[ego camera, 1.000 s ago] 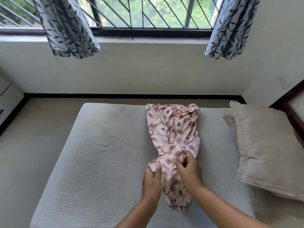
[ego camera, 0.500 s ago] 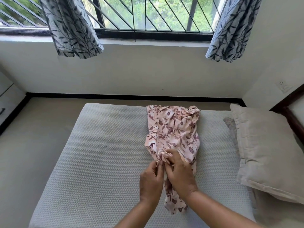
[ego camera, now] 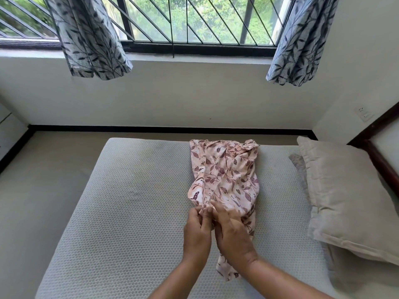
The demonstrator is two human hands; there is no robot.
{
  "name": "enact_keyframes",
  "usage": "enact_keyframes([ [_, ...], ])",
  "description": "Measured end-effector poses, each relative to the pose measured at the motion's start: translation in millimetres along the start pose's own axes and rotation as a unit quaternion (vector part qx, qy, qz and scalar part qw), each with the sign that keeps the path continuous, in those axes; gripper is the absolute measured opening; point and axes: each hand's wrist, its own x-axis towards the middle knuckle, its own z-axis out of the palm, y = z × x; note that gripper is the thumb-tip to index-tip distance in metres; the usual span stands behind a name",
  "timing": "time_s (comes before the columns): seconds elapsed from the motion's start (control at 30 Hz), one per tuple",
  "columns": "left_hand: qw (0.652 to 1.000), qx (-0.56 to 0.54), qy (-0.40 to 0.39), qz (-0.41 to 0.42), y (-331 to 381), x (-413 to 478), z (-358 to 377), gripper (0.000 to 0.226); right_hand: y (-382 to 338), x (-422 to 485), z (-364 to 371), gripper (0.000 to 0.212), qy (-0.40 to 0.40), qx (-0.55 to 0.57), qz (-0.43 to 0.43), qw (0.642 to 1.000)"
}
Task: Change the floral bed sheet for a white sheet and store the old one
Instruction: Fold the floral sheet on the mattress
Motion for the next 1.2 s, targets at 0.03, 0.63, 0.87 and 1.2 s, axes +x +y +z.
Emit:
enact_keyframes([
  [0.03,1.0,-0.02,-0.012,-0.017,2.7,-1.8,2.7,0.039,-0.4,-0.2,-0.2,0.052,0.0,-0.008,-0.008,1.0],
  [0.63,0.984,-0.151,-0.017,-0.092,62.5,-13.2,75.5,0.025,61.5,0.9,-52.0,0.028,0.051,0.13,0.201,0.97],
  [0.87,0.969,-0.22,0.033,-0.112,90.6,-13.1,97.6,0.03,116.4,-10.8,-91.8,0.008,0.009,0.171,0.258,0.951],
  [1.2,0.948,-0.247,0.171,-0.106,96.5,4.1,56.9,0.035,209.5,-20.0,-142.1,0.013,-0.044,-0.133,0.248,0.958],
])
